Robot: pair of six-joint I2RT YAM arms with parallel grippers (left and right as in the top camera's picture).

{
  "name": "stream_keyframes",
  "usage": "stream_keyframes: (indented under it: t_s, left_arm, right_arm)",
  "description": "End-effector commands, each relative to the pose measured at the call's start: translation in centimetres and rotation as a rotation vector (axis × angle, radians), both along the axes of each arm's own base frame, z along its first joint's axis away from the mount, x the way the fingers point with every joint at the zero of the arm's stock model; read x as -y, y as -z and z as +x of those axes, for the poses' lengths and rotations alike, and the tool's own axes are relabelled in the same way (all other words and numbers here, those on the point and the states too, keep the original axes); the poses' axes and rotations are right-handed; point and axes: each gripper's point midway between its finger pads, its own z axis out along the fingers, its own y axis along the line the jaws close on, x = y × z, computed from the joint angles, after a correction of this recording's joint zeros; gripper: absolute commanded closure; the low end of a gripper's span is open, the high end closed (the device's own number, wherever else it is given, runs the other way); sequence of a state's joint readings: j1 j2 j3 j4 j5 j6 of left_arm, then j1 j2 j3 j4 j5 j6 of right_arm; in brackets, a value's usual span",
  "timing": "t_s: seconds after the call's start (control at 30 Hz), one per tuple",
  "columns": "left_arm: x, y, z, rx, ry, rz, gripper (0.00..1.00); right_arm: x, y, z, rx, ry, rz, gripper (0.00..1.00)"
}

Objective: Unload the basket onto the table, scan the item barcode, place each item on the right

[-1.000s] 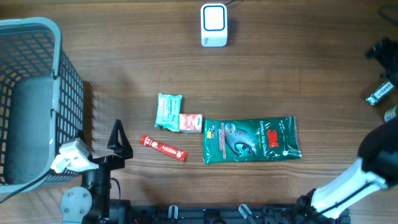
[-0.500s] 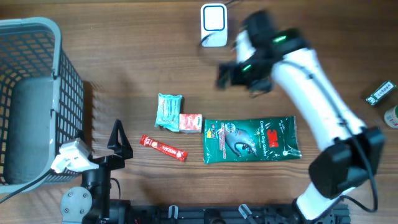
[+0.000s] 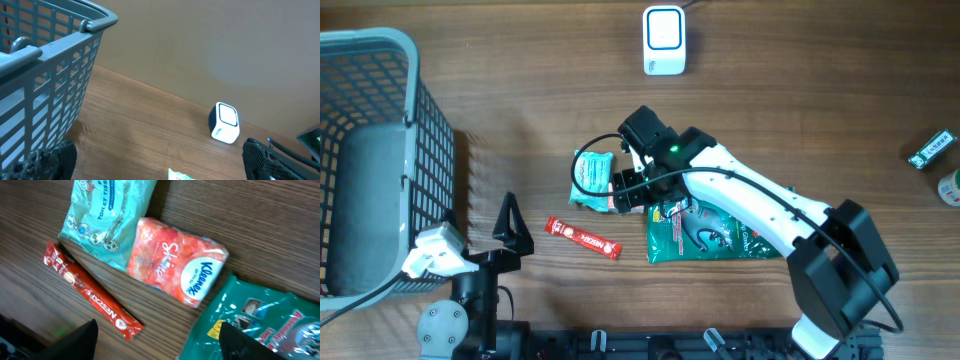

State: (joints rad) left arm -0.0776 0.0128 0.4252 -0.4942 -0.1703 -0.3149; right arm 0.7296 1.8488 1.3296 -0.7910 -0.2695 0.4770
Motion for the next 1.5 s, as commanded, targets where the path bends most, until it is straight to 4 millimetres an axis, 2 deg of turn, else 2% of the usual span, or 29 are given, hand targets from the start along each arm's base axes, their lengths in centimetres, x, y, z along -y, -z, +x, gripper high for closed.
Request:
stream_keyframes:
  t_s: [0.0,0.03,0.13,0.23,0.27,0.37,0.43,0.47,0.53,0.63,0.67,0.7,0.77,0.8,0.87,0.93,1.0,1.03,1.1,1.17,1.2,1.3,1.47]
  left_arm:
    - [0.0,-0.1,-0.1,0.005,0.003,0.016,0.0]
    - [0.0,-0.1,-0.1,0.005,0.003,0.016,0.0]
    - [0.0,-0.1,-0.1,0.005,0.003,0.016,0.0]
    - [0.0,-0.1,-0.1,0.005,0.003,0.016,0.0]
    - [0.0,-0.1,-0.1,0.005,0.003,0.016,0.0]
    - [0.0,0.0,0.0,0.005,0.003,0.016,0.0]
    - [0.0,-0.1,-0.1,0.005,0.003,0.016,0.0]
    - [0.0,0.0,0.0,0.005,0.003,0.016,0.0]
    - [0.0,-0.1,-0.1,0.005,0.003,0.016,0.0]
    - [0.0,-0.1,-0.1,0.005,0.003,0.016,0.0]
    - [0.0,-0.1,-0.1,0.005,0.003,0.016,0.0]
    - [0.0,-0.1,-0.1,0.005,0.003,0.016,0.0]
    - [0.0,-0.1,-0.1,0.005,0.003,0.016,0.0]
    - [0.0,-0.1,-0.1,0.005,0.003,0.016,0.0]
    - [0.0,0.0,-0.1,0.005,0.003,0.016,0.0]
    - [0.0,0.0,-0.1,0.005,0.003,0.016,0.0]
    - [0.0,0.0,-0.1,0.005,0.003,0.016,0.0]
    - [0.0,0.0,-0.1,0.005,0.003,0.016,0.0]
    - [0.0,0.0,-0.1,0.005,0.003,0.016,0.0]
    - [0.0,0.0,-0.1,0.005,0.003,0.016,0.0]
    - [0.0,0.0,-0.1,0.005,0.003,0.016,0.0]
    - [0.0,0.0,-0.1,0.005,0.003,0.016,0.0]
    - [0.0,0.0,-0.1,0.004,0.003,0.016,0.0]
  right_arm:
    - [-0.2,2.7,-0.7,-0.1,0.047,-0.02,0.33]
    - [-0.1,3.6,-0.8,-0.125,0.072,-0.037,0.37]
    - [0.1,6.3,-1.0,-0.18,0.118,-0.076,0.39]
    - [0.0,8.4,-0.9,-0.201,0.14,-0.097,0.51]
    - [0.0,8.5,-0.9,-0.201,0.142,-0.097,0.57]
    - [0.1,8.5,-0.5,-0.182,0.141,-0.102,0.82]
    - [0.3,8.3,-0.3,-0.171,0.114,-0.096,0.92]
    - [0.5,8.0,-0.1,-0.161,0.093,-0.095,0.95]
    - [1.4,6.5,0.6,-0.102,0.006,-0.097,0.95]
    - [3.8,3.5,3.0,0.07,-0.126,-0.162,0.95]
    - [4.6,2.2,3.8,0.143,-0.195,-0.183,0.93]
    - [5.6,0.8,4.9,0.231,-0.266,-0.225,0.87]
    - [7.3,-0.9,6.5,0.347,-0.34,-0.314,0.66]
    - [8.6,-1.8,7.9,0.425,-0.373,-0.401,0.44]
    - [10.4,-2.8,9.6,0.504,-0.355,-0.529,0.2]
    - [10.7,-3.0,9.9,0.515,-0.347,-0.553,0.2]
    - [9.5,-2.8,9.6,0.494,-0.28,-0.463,0.24]
    - [8.0,-2.7,9.2,0.471,-0.235,-0.369,0.32]
    - [3.7,-3.0,7.9,0.415,-0.257,-0.112,0.47]
    - [0.9,-4.1,7.9,0.425,-0.268,0.041,0.86]
    - [0.6,-4.3,8.4,0.434,-0.23,0.061,0.96]
    - [-0.4,-4.2,9.7,0.454,-0.161,0.102,0.95]
    - [-1.1,-0.4,11.4,0.437,-0.117,0.087,0.95]
